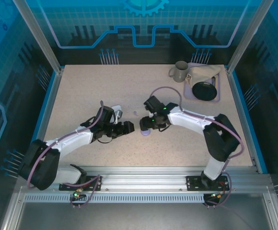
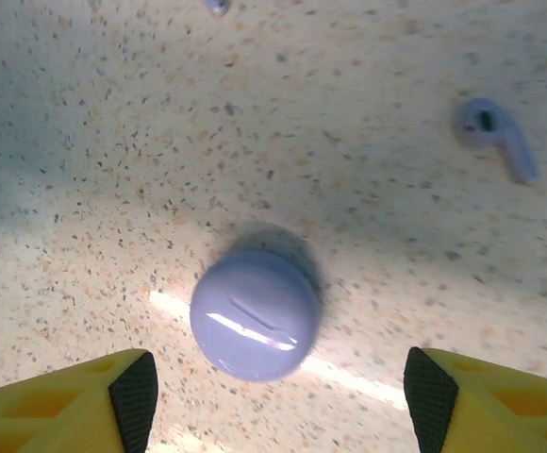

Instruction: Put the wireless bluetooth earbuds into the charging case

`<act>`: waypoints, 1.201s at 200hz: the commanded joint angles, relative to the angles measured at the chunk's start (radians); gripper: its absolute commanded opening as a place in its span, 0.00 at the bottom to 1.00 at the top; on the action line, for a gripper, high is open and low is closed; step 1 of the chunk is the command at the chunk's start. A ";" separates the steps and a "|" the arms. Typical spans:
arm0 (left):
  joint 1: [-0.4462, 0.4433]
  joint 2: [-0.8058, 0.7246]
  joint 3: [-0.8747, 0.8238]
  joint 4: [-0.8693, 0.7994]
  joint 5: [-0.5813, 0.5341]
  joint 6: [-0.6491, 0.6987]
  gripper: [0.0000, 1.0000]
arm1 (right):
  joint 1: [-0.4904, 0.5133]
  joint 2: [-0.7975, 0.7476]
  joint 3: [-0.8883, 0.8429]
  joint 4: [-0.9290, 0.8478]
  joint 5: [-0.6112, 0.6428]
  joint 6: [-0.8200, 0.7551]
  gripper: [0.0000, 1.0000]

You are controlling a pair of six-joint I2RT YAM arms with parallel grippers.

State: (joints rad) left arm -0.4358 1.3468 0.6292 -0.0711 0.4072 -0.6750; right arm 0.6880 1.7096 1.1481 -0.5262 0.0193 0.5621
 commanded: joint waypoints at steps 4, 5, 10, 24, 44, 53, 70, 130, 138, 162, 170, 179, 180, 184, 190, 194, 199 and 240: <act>0.016 0.080 -0.027 0.159 0.101 -0.057 0.79 | -0.068 -0.090 -0.107 0.074 -0.120 -0.034 0.72; 0.016 0.082 -0.027 0.163 0.101 -0.058 0.79 | -0.071 -0.095 -0.109 0.076 -0.123 -0.035 0.71; 0.016 0.097 -0.026 0.178 0.106 -0.063 0.78 | -0.080 -0.110 -0.127 0.086 -0.140 -0.037 0.71; 0.016 0.142 -0.026 0.225 0.122 -0.086 0.74 | -0.104 -0.140 -0.166 0.110 -0.188 -0.046 0.68; 0.016 0.211 -0.020 0.275 0.138 -0.109 0.71 | -0.127 -0.157 -0.208 0.146 -0.236 -0.040 0.64; 0.016 0.236 -0.016 0.295 0.147 -0.116 0.69 | -0.134 -0.157 -0.222 0.166 -0.256 -0.031 0.62; 0.012 0.268 -0.013 0.323 0.157 -0.126 0.66 | -0.140 -0.149 -0.243 0.208 -0.307 -0.023 0.57; -0.014 0.325 0.010 0.332 0.156 -0.117 0.61 | -0.145 -0.073 -0.246 0.286 -0.358 0.014 0.47; -0.017 0.335 0.016 0.331 0.156 -0.118 0.61 | -0.147 -0.059 -0.238 0.280 -0.355 0.019 0.47; -0.028 0.361 0.031 0.337 0.157 -0.125 0.60 | -0.148 -0.017 -0.213 0.268 -0.355 0.025 0.45; -0.032 0.368 0.036 0.341 0.160 -0.126 0.59 | -0.148 -0.008 -0.210 0.271 -0.355 0.027 0.44; -0.036 0.378 0.041 0.342 0.159 -0.127 0.57 | -0.148 -0.002 -0.209 0.277 -0.356 0.031 0.43; -0.036 0.378 0.041 0.342 0.159 -0.127 0.57 | -0.148 -0.001 -0.209 0.277 -0.356 0.030 0.43; -0.036 0.381 0.042 0.343 0.159 -0.129 0.57 | -0.148 0.003 -0.209 0.281 -0.357 0.033 0.42; -0.038 0.386 0.044 0.344 0.159 -0.130 0.57 | -0.148 0.007 -0.208 0.284 -0.361 0.033 0.42; -0.039 0.389 0.044 0.347 0.159 -0.132 0.56 | -0.148 0.008 -0.208 0.287 -0.364 0.035 0.42; -0.039 0.393 0.045 0.350 0.162 -0.132 0.55 | -0.148 0.011 -0.208 0.291 -0.369 0.035 0.41; -0.048 0.421 0.049 0.365 0.166 -0.133 0.52 | -0.148 0.021 -0.209 0.311 -0.385 0.041 0.40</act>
State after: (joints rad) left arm -0.4557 1.7123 0.6666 0.2760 0.5602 -0.8120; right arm 0.5533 1.7088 0.9115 -0.2379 -0.3359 0.5877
